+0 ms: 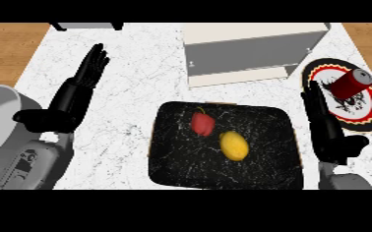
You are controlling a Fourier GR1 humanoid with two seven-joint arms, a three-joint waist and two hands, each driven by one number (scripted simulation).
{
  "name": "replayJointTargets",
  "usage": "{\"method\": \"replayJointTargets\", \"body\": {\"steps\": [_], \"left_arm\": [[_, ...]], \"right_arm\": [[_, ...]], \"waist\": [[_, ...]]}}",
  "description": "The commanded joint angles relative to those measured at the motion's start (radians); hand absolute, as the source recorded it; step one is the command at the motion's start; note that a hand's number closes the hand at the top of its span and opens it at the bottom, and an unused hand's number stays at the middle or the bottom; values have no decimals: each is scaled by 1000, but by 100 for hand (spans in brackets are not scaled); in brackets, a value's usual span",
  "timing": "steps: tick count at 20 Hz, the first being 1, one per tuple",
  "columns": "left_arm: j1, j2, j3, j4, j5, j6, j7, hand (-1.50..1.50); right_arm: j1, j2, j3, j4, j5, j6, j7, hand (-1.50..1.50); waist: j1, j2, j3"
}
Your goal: Pick the lemon from the tray and place it in the tiered shelf
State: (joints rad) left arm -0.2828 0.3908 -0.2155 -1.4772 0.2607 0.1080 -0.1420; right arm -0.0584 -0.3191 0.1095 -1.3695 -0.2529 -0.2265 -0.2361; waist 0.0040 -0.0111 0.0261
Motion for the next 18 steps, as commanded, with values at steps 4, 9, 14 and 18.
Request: {"method": "replayJointTargets", "body": {"steps": [4, 9, 14, 18], "left_arm": [[54, -27, -52, 29, -99, 75, 54, 0], [54, -25, -50, 64, -79, 61, 85, 0], [96, -79, -96, 49, -134, 116, 110, 0], [107, -63, -54, 20, -109, 86, 139, 0]], "right_arm": [[-189, -40, 86, -25, -29, 178, 172, -150], [-149, -205, 55, 46, 150, 91, 124, 150], [-135, 86, 20, 211, 184, -187, -86, -150], [-160, 86, -116, 264, 11, -14, -255, -150]], "waist": [[23, 13, -27], [3, 22, -51], [8, 15, -24], [4, 12, -25]]}}
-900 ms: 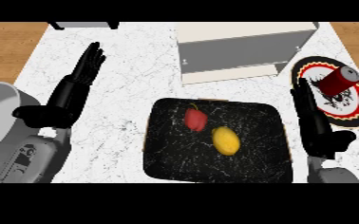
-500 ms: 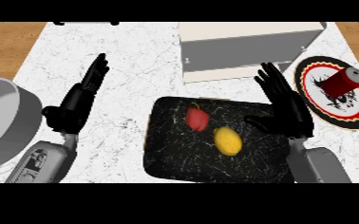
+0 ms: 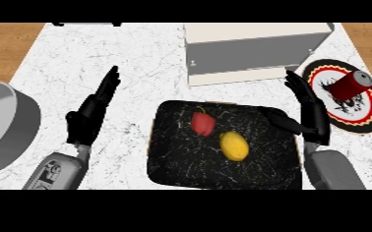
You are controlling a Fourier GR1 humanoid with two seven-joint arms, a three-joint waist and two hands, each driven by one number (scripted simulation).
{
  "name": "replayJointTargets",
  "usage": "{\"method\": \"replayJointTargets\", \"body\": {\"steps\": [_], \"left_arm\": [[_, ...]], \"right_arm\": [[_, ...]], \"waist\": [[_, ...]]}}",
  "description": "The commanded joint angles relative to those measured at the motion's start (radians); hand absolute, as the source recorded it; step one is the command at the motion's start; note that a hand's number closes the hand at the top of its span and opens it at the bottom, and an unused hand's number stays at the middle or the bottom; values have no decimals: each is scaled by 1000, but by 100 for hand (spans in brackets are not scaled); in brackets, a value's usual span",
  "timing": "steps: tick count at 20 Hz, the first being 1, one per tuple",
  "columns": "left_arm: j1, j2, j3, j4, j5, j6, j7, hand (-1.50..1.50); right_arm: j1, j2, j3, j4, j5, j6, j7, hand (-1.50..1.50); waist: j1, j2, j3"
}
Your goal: Pick the lemon from the tray and place it in the tiered shelf
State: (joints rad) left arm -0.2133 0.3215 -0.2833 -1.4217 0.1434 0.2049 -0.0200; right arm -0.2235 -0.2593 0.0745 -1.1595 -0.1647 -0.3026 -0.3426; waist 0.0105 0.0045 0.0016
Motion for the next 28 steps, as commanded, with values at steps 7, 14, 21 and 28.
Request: {"method": "replayJointTargets", "body": {"steps": [7, 14, 21, 28], "left_arm": [[3, 1, 39, -4, -13, -12, 36, 0], [46, -8, 23, -84, -30, -16, 81, 0], [51, -20, 25, -50, -58, -10, 25, 0], [35, -31, 60, -28, -52, -27, 33, 0]], "right_arm": [[47, -164, 91, -140, 0, 326, 62, -150], [31, -287, 151, -424, 69, 353, 387, -150], [-49, -413, 298, -610, 165, 494, 698, -150], [-78, -461, 354, -834, 230, 588, 1002, -150]], "waist": [[-16, -8, -3], [-15, -11, -3], [-14, -12, -4], [-19, -9, -3]]}}
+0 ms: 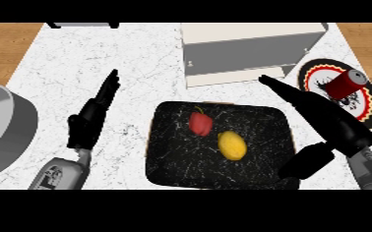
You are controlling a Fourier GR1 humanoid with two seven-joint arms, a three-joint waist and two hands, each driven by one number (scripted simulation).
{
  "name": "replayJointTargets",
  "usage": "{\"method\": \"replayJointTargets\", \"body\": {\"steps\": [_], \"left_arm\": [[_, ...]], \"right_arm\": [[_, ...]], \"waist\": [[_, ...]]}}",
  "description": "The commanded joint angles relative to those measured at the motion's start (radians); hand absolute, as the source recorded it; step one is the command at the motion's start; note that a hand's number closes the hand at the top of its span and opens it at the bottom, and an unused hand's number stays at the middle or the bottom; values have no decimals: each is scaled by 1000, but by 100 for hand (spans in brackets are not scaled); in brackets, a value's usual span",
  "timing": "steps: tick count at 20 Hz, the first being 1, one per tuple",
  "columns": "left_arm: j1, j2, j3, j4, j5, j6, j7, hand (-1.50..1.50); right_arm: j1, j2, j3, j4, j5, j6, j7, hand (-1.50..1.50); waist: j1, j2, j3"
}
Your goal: Pick the lemon from the tray and place it in the tiered shelf
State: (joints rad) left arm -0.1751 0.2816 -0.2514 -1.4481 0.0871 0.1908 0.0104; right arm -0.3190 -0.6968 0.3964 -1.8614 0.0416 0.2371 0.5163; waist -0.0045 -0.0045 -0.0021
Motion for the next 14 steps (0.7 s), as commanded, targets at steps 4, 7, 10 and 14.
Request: {"method": "replayJointTargets", "body": {"steps": [4, 7, 10, 14], "left_arm": [[0, -26, 41, 95, -18, -46, -79, 0], [-63, -58, 63, 142, -54, -56, -58, 0], [-5, -76, 38, 56, -92, -31, -45, 0], [-6, -51, 70, -31, -85, -65, 51, 0]], "right_arm": [[14, 72, 49, -202, 81, 63, 268, -150], [7, 167, 13, -140, 129, 96, 237, -150], [48, 236, 89, -171, 253, 70, 258, -150], [92, 271, 95, -242, 323, 95, 306, -150]], "waist": [[0, 3, 1], [2, 5, 2], [5, 4, 2], [5, 3, 2]]}}
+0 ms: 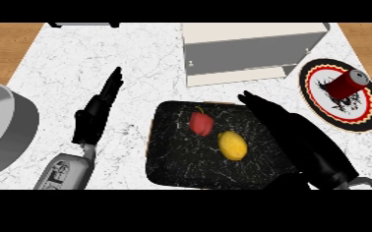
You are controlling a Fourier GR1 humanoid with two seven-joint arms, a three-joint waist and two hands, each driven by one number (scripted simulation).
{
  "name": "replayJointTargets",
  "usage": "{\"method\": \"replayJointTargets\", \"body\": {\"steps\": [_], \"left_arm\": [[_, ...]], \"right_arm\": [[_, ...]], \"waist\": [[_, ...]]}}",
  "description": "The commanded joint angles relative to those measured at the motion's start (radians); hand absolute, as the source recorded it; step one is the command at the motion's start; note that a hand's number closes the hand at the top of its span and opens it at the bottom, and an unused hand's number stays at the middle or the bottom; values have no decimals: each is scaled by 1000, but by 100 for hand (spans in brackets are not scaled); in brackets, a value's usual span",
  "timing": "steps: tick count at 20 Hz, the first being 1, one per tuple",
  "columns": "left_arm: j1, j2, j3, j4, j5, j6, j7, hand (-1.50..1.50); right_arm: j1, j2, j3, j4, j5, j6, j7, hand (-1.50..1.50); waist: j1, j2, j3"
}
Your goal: Pick the lemon from the tray and place it in the tiered shelf
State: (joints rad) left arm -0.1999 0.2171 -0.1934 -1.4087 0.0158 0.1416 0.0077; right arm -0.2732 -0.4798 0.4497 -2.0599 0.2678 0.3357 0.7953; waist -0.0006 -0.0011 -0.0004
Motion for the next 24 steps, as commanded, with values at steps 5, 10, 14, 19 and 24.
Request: {"method": "replayJointTargets", "body": {"steps": [5, 10, 14, 19, 24], "left_arm": [[33, -6, 42, -109, -26, -48, 76, 0], [6, -34, 73, -1, -47, -83, 2, 0], [64, -49, 68, -75, -61, -77, 23, 0], [24, -32, 120, -53, -69, -115, 33, 0], [14, -72, 126, -13, -80, -127, 14, 0]], "right_arm": [[20, 118, -45, 17, 96, 89, 22, -150], [10, 205, -44, 18, 133, 137, 61, -150], [149, 222, 49, 14, 290, 58, -32, -150], [136, 244, -17, 33, 292, 128, -32, -150], [77, 331, -3, 118, 344, 158, -21, -150]], "waist": [[3, 0, 0], [1, 1, 0], [0, 0, 0], [0, 0, 0], [1, 1, 0]]}}
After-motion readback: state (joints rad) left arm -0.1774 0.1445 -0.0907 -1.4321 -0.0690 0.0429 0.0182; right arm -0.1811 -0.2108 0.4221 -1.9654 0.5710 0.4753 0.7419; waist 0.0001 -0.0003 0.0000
